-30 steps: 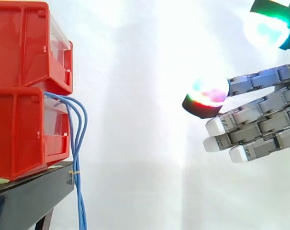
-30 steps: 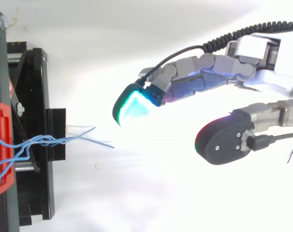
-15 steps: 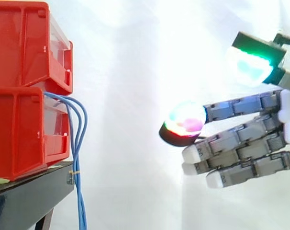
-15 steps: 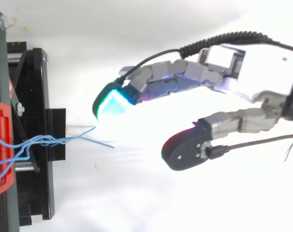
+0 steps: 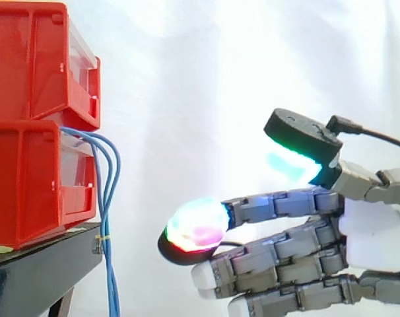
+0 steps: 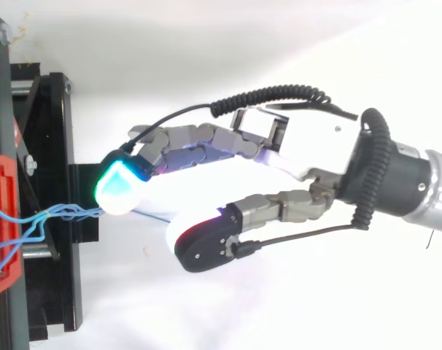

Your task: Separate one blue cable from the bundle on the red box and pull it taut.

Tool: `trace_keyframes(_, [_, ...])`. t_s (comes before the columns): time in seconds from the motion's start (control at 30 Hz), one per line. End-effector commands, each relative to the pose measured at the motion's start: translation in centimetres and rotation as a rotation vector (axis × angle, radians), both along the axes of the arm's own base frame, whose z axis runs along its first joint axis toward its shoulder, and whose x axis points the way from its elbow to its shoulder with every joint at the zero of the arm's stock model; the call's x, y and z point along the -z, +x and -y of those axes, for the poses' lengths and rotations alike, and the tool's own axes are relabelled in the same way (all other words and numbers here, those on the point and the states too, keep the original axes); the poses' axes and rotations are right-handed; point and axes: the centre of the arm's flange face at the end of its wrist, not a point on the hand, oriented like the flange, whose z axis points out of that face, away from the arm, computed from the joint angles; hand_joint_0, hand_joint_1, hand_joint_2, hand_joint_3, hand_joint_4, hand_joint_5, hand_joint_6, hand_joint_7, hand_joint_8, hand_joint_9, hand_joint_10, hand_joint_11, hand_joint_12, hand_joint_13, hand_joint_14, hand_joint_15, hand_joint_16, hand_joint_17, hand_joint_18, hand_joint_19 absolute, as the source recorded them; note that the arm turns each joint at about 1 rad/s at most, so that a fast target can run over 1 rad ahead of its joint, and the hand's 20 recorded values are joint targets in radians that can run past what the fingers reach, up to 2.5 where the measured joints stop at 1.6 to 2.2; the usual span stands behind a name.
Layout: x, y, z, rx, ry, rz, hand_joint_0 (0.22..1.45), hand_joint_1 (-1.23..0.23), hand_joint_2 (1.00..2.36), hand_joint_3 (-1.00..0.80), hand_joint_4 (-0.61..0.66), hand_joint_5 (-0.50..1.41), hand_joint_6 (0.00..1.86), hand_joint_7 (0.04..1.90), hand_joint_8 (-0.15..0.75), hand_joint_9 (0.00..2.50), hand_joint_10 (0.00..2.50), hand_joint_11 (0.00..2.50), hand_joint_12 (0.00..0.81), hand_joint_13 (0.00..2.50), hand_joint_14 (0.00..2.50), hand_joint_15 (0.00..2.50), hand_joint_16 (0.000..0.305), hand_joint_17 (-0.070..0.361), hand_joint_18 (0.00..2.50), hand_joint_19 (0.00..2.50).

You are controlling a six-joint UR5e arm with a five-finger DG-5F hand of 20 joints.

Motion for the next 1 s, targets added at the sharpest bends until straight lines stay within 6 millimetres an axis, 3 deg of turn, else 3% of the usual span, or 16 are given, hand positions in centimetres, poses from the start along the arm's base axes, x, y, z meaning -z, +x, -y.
trace_keyframes(0.0, [0.6, 0.6, -0.4, -0.002, 0.009, 0.006, 0.52, -0.57, 1.00, -0.49, 0.21, -0.20, 0.50, 0.77, 0.249, 0.52, 0.00, 0.00, 0.340, 0.21, 0.00, 0.00, 0.046, 0.104, 0.24, 0.20])
trace_keyframes(0.47, [0.4, 0.8, -0.1, 0.068, -0.104, 0.004, 0.52, -0.57, 1.00, -0.49, 0.21, -0.20, 0.50, 0.78, 0.251, 0.53, 0.00, 0.01, 0.339, 0.21, 0.00, 0.00, 0.046, 0.104, 0.24, 0.20])
trace_keyframes(0.6, [1.8, 1.2, 0.2, 0.076, -0.101, -0.007, 0.52, -0.57, 1.00, -0.49, 0.22, -0.19, 0.50, 0.78, 0.250, 0.53, 0.00, 0.01, 0.339, 0.21, 0.00, 0.00, 0.046, 0.103, 0.24, 0.21])
trace_keyframes(0.67, [2.5, 2.6, 0.2, 0.082, -0.093, -0.007, 0.52, -0.56, 1.00, -0.49, 0.22, -0.19, 0.50, 0.78, 0.251, 0.53, 0.00, 0.00, 0.339, 0.21, 0.00, 0.00, 0.046, 0.103, 0.24, 0.20])
trace_keyframes(0.73, [2.5, 2.6, 0.2, 0.082, -0.093, -0.007, 0.52, -0.56, 1.00, -0.49, 0.22, -0.19, 0.50, 0.79, 0.251, 0.53, 0.00, 0.02, 0.339, 0.22, 0.00, 0.00, 0.046, 0.103, 0.24, 0.20])
trace_keyframes(0.8, [3.4, 4.2, -0.1, 0.077, -0.085, -0.024, 0.52, -0.57, 1.00, -0.49, 0.22, -0.19, 0.50, 0.79, 0.251, 0.54, 0.00, 0.01, 0.338, 0.22, 0.00, 0.00, 0.046, 0.103, 0.25, 0.21])
trace_keyframes(0.97, [2.8, 5.7, -1.0, 0.069, -0.087, -0.007, 0.52, -0.56, 1.00, -0.49, 0.22, -0.19, 0.50, 0.79, 0.253, 0.55, 0.00, 0.01, 0.337, 0.24, 0.00, 0.00, 0.046, 0.103, 0.26, 0.22])
